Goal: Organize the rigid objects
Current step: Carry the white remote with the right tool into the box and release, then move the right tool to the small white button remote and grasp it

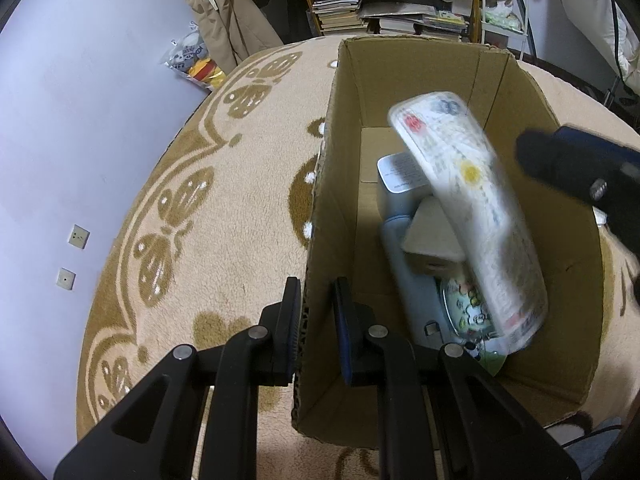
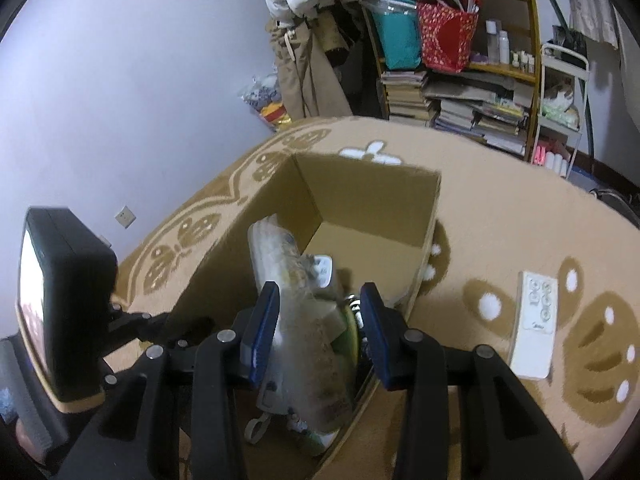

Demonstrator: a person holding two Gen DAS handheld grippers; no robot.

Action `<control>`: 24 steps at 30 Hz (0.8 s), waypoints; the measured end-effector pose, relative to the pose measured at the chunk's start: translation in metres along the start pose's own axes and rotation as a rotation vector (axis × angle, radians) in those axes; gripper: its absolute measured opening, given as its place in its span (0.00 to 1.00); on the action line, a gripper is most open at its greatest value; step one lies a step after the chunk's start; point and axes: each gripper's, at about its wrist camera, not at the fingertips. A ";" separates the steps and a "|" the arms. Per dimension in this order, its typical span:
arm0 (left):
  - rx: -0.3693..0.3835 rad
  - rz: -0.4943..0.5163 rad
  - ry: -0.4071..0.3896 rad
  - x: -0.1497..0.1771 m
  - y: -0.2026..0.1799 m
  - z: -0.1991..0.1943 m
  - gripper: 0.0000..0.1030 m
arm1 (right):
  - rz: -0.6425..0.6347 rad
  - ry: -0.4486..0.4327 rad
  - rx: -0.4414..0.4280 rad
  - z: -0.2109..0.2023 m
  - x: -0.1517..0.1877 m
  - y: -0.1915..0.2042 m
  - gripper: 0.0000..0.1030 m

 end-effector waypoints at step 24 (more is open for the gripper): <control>-0.004 0.003 -0.001 0.001 0.000 -0.003 0.15 | 0.175 -0.075 0.351 -0.009 -0.006 -0.097 0.95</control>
Point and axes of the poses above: each gripper's, at about its wrist camera, not at the fingertips, and z roughly the way its jaws point, y to its left, x to its underside, and after that the axes turned 1 degree about -x, right-handed
